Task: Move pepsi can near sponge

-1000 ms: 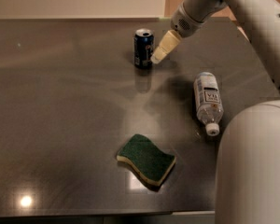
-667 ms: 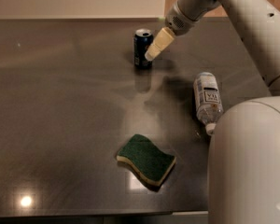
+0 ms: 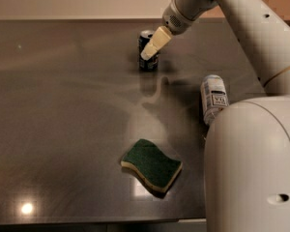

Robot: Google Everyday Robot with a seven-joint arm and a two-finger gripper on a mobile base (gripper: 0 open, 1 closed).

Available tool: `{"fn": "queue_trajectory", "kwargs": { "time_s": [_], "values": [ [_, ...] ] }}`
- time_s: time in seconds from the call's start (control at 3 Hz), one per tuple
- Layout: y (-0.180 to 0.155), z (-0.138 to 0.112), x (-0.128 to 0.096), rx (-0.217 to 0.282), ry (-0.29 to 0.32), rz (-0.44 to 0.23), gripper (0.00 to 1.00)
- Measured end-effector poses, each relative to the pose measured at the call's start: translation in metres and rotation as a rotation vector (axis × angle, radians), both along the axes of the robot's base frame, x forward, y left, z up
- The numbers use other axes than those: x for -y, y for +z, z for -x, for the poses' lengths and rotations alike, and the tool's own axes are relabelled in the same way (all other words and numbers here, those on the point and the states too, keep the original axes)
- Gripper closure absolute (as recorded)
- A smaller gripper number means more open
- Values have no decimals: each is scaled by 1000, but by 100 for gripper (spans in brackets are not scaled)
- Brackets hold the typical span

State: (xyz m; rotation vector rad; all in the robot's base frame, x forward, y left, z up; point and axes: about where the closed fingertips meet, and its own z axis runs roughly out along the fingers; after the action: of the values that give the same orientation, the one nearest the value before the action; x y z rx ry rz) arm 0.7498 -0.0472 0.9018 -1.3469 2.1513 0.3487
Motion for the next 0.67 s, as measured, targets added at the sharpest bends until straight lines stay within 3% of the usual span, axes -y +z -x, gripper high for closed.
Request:
{"fn": "queue_trajectory", "kwargs": {
  "time_s": [0.33, 0.67],
  "values": [
    [-1, -4, -9, 5, 10, -10, 17],
    [-2, -7, -13, -2, 19, -27, 49]
  ]
}}
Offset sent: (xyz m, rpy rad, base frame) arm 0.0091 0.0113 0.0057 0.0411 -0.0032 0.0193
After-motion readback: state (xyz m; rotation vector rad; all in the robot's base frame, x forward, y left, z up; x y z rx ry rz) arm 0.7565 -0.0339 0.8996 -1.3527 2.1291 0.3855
